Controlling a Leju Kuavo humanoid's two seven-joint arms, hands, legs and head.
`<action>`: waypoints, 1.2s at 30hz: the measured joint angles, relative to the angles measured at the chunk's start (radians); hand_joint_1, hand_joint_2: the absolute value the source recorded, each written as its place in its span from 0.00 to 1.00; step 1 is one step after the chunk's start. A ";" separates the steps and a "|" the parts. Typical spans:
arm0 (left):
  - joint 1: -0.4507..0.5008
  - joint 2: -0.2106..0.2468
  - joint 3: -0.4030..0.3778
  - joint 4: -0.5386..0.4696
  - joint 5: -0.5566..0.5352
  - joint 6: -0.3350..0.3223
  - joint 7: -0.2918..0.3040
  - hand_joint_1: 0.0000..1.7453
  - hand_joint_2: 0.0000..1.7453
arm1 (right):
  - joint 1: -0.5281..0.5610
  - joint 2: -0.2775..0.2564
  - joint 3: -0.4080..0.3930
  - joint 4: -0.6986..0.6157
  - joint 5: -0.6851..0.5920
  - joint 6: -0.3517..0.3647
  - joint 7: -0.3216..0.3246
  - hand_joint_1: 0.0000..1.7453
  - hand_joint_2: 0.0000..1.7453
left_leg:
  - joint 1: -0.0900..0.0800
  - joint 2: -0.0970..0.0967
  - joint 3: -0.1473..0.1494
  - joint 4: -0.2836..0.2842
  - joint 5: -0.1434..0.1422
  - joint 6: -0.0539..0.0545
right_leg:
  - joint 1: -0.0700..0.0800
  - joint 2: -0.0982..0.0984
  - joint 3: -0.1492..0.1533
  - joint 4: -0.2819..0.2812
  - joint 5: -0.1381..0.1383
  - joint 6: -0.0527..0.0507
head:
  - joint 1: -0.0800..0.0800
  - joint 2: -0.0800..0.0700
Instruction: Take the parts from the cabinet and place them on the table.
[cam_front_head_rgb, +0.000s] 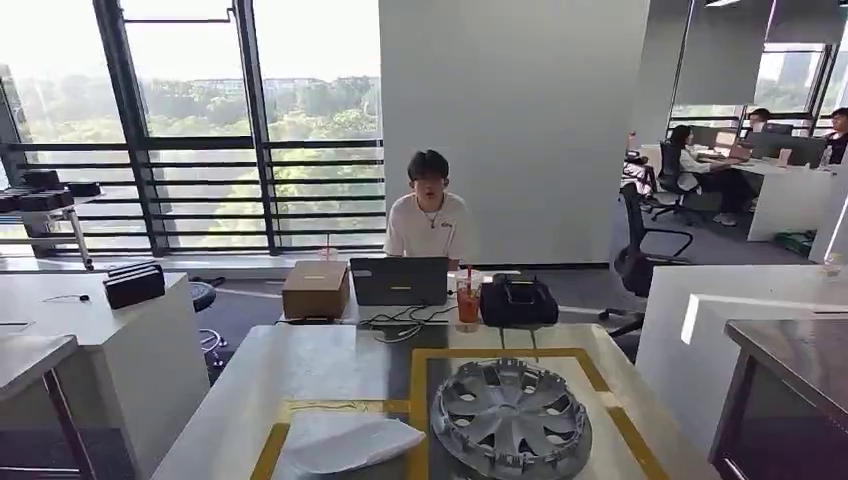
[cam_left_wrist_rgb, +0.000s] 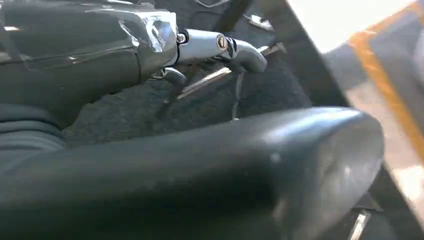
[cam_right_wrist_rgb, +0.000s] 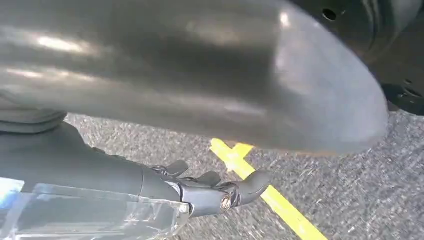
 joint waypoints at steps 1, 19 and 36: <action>-0.003 -0.006 0.024 0.020 -0.026 -0.010 0.002 0.00 0.00 | -0.001 0.000 -0.001 0.001 0.000 0.000 0.000 0.00 0.00 | -0.004 0.000 -0.002 0.001 0.003 0.006 | -0.004 0.000 -0.002 -0.002 0.008 0.008 | -0.003 0.000; -0.147 0.019 0.223 0.785 -0.341 0.017 0.011 0.00 0.00 | -0.019 -0.014 -0.010 0.006 -0.003 0.055 0.055 0.00 0.00 | 0.006 0.002 -0.201 0.054 0.116 -0.013 | -0.009 0.002 0.131 -0.025 -0.115 -0.023 | 0.005 0.000; -0.243 0.027 0.288 0.999 -0.449 0.056 0.077 0.00 0.00 | -0.004 -0.021 -0.050 0.009 -0.047 0.079 0.075 0.00 0.00 | 0.000 0.006 -0.055 -0.010 0.064 0.042 | -0.005 0.002 -0.060 0.129 -0.127 -0.001 | 0.011 0.000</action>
